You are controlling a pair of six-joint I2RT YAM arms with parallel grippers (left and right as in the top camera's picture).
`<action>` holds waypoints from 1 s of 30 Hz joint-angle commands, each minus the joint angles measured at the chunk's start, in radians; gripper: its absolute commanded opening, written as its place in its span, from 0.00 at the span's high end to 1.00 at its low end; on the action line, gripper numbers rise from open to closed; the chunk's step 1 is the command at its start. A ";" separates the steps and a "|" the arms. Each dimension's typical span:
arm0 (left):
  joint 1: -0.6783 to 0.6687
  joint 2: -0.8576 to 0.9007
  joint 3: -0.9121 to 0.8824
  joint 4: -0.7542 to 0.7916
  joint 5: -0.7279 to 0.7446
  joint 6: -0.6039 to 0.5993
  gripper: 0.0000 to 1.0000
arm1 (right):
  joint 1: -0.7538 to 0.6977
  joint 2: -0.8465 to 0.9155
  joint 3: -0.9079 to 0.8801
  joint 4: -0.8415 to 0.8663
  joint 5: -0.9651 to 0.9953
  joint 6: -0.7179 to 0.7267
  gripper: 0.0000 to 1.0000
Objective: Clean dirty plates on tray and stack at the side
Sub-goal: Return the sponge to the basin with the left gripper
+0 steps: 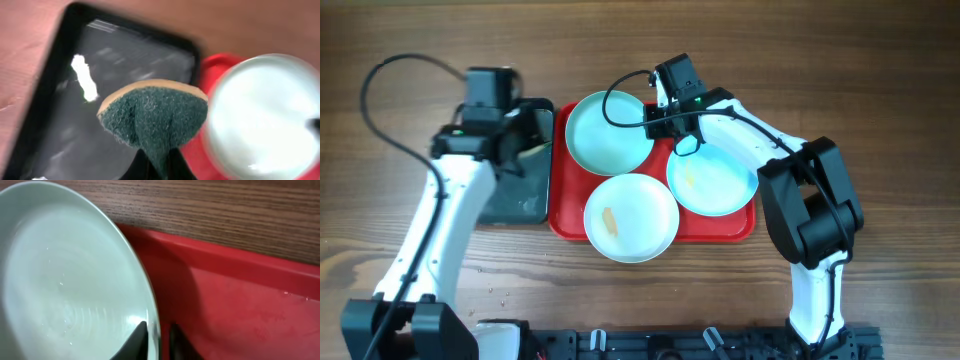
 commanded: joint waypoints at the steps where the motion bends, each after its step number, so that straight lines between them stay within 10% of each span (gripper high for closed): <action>1: 0.113 -0.003 -0.005 -0.059 0.043 0.126 0.96 | 0.008 0.012 -0.008 0.010 0.011 -0.011 0.77; 21: 0.164 0.048 -0.217 0.172 0.014 0.215 0.94 | 0.009 0.057 -0.008 0.043 0.042 -0.011 0.69; 30: 0.164 0.094 -0.254 0.187 -0.018 0.193 0.93 | 0.009 0.057 -0.008 0.098 0.045 -0.010 0.87</action>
